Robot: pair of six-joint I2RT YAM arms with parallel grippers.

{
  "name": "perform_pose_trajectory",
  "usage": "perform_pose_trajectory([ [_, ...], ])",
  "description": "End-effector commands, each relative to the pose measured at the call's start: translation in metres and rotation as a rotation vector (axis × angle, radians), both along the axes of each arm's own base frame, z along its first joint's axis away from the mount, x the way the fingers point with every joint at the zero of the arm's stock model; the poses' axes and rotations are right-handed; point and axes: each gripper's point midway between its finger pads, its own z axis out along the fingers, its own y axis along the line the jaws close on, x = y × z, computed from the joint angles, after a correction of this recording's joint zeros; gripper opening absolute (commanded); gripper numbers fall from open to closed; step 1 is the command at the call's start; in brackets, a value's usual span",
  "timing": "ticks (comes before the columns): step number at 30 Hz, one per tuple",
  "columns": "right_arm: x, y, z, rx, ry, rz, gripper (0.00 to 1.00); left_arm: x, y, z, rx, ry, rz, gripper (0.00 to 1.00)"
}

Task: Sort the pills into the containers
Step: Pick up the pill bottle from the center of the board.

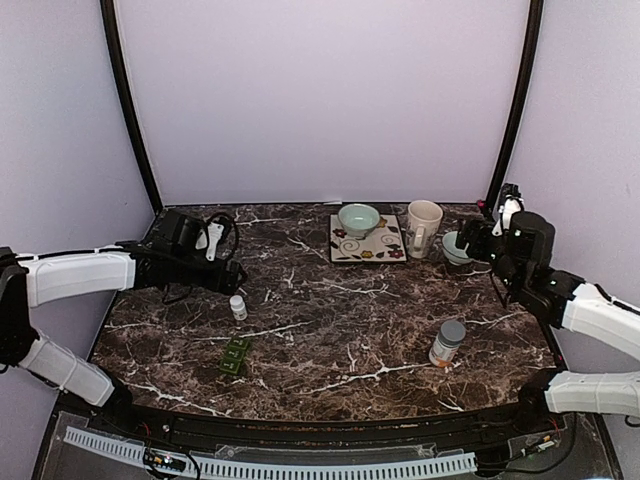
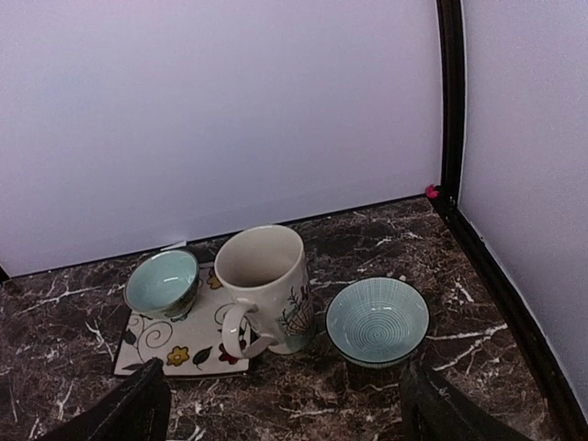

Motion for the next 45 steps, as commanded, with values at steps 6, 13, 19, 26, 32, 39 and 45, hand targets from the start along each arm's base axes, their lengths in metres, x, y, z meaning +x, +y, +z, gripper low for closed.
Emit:
perform_pose_trajectory([
  [6,-0.014,0.006,-0.017,-0.062,0.107,-0.076,0.86,-0.007,-0.011,-0.032,0.157,0.1,0.0,0.82],
  [13,-0.02,0.011,-0.02,-0.076,0.147,-0.064,0.86,-0.008,-0.012,-0.051,0.191,0.166,0.014,0.73],
  [19,-0.028,0.011,-0.023,-0.074,0.169,-0.065,0.86,-0.013,-0.014,-0.062,0.195,0.208,0.005,0.59],
  [26,-0.037,0.013,-0.02,-0.071,0.182,-0.055,0.87,-0.022,-0.011,-0.065,0.203,0.244,0.012,0.55],
  [32,-0.042,0.016,-0.026,-0.075,0.206,-0.044,0.88,-0.028,-0.016,-0.073,0.193,0.279,-0.008,0.4],
  [39,-0.053,0.018,-0.039,-0.077,0.245,-0.039,0.88,-0.032,-0.021,-0.077,0.18,0.3,-0.025,0.09],
  [45,-0.062,0.018,-0.048,-0.095,0.272,-0.048,0.87,-0.026,-0.029,-0.067,0.155,0.278,-0.04,0.0],
])
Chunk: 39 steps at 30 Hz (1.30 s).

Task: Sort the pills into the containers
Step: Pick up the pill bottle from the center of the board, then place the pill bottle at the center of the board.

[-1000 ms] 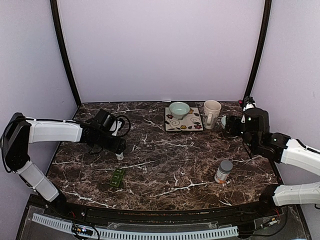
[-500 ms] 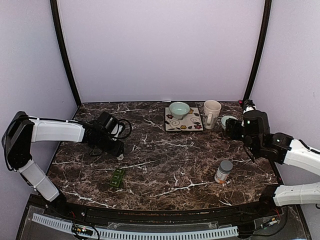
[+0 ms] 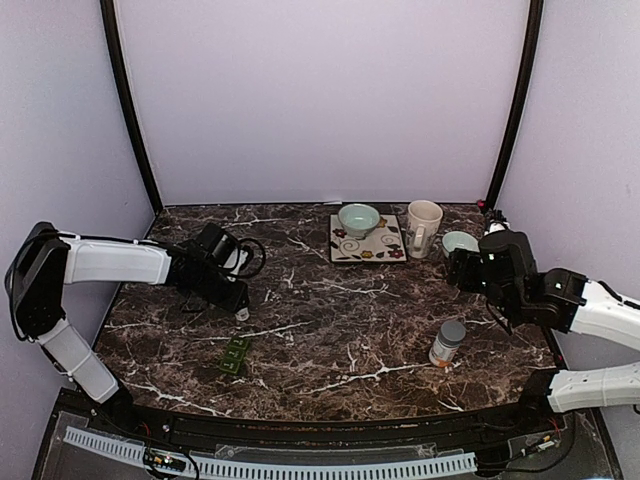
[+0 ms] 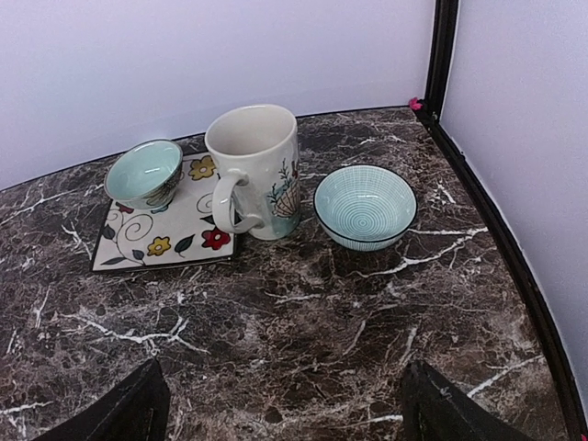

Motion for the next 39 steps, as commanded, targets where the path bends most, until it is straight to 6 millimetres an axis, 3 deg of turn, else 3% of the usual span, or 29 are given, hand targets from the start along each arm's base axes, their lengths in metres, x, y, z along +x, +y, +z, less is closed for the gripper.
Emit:
perform_pose_trajectory([
  [1,-0.008,-0.006,0.0,-0.002,0.004,-0.038,0.87,0.002,-0.011,0.009,-0.021,0.009,-0.025,0.0],
  [11,-0.025,-0.013,-0.001,-0.004,0.031,-0.069,0.88,0.017,-0.077,0.044,-0.066,-0.042,-0.178,0.0],
  [20,-0.047,-0.016,-0.011,-0.022,0.074,-0.078,0.89,0.034,-0.148,0.052,-0.049,-0.071,-0.326,0.0],
  [25,-0.057,-0.015,-0.015,-0.008,0.1,-0.066,0.9,0.045,-0.187,0.067,-0.043,-0.114,-0.393,0.0],
  [39,-0.081,0.007,-0.037,0.008,0.191,0.024,0.95,0.056,-0.289,0.06,-0.033,-0.189,-0.543,0.0],
])
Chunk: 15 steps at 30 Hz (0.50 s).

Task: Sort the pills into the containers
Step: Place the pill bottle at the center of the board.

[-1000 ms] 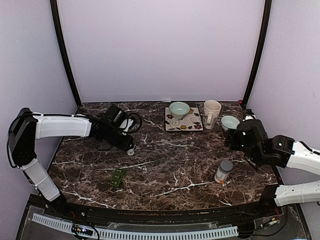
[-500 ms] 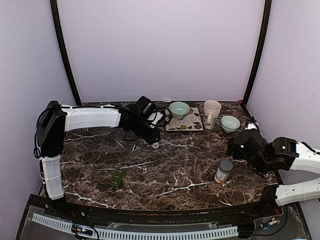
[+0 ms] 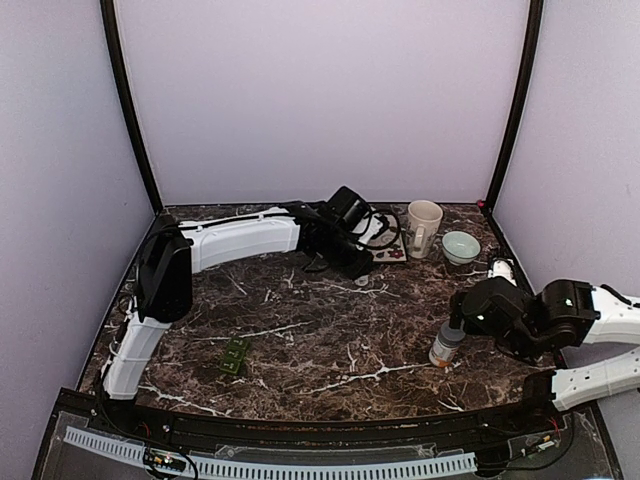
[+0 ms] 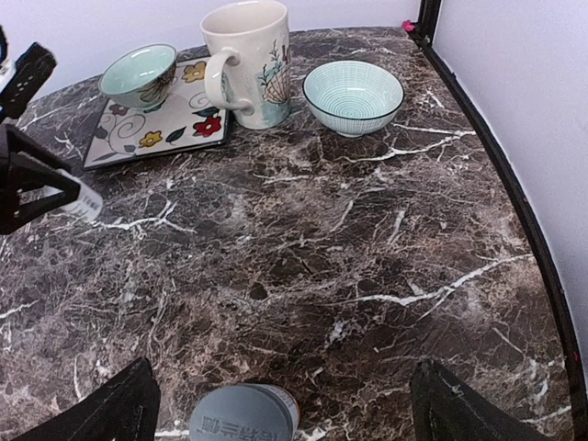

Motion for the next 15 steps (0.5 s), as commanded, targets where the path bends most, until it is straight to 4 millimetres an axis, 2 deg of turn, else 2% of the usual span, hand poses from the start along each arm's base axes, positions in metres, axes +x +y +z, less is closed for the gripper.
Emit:
perform_pose_trajectory([
  [1,-0.006,0.008,0.0,0.026,0.022,0.012,0.96,-0.008,-0.019,0.001,0.031,-0.024,-0.053,0.0],
  [9,-0.015,0.02,-0.016,0.031,0.068,0.044,0.96,-0.017,-0.053,-0.003,-0.008,-0.057,-0.114,0.0],
  [15,-0.019,0.023,-0.026,0.03,0.099,0.045,0.97,-0.023,-0.068,-0.006,-0.02,-0.073,-0.143,0.0],
])
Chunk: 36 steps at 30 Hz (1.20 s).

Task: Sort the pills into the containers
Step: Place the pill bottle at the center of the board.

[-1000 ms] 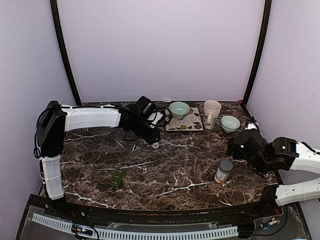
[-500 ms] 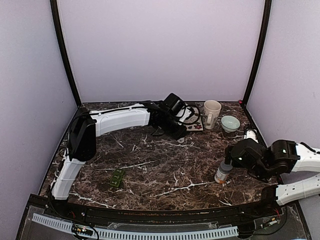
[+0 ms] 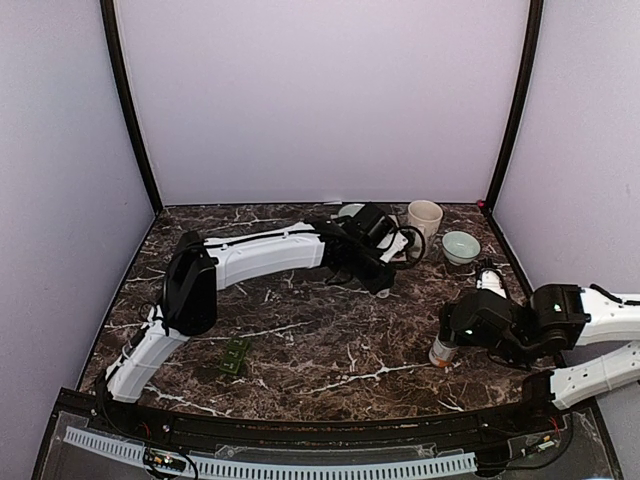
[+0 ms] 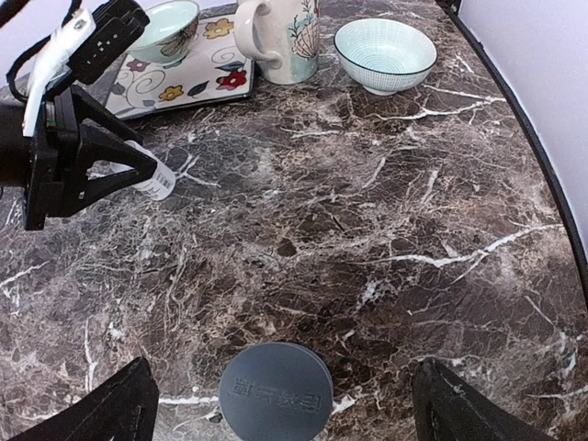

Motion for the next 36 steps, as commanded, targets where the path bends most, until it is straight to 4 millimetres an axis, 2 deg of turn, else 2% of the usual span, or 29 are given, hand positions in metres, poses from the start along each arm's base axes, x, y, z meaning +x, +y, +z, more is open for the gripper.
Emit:
perform_pose_trajectory([
  [1,-0.005,0.0,-0.008,0.005,0.026,-0.009,0.97,-0.003,-0.015,0.014,-0.034,-0.035,-0.034,0.0],
  [10,-0.008,-0.01,-0.022,-0.009,0.043,-0.048,0.97,-0.01,-0.029,0.007,-0.044,-0.05,-0.068,0.03],
  [15,-0.011,-0.008,-0.032,-0.006,0.069,-0.041,0.97,-0.012,-0.035,0.002,-0.046,-0.053,-0.074,0.1],
  [18,-0.011,-0.004,-0.037,-0.001,0.081,-0.031,0.97,-0.014,-0.037,0.0,-0.045,-0.057,-0.077,0.16],
  [25,-0.013,-0.001,-0.046,-0.014,0.106,-0.022,0.98,-0.015,-0.039,0.004,-0.051,-0.075,-0.077,0.44],
  [29,-0.014,-0.002,-0.048,-0.013,0.108,-0.025,0.98,-0.015,-0.041,0.01,-0.059,-0.087,-0.078,0.56],
  [36,-0.013,-0.001,-0.054,-0.012,0.117,-0.024,0.97,-0.015,-0.042,0.023,-0.076,-0.102,-0.07,0.59],
])
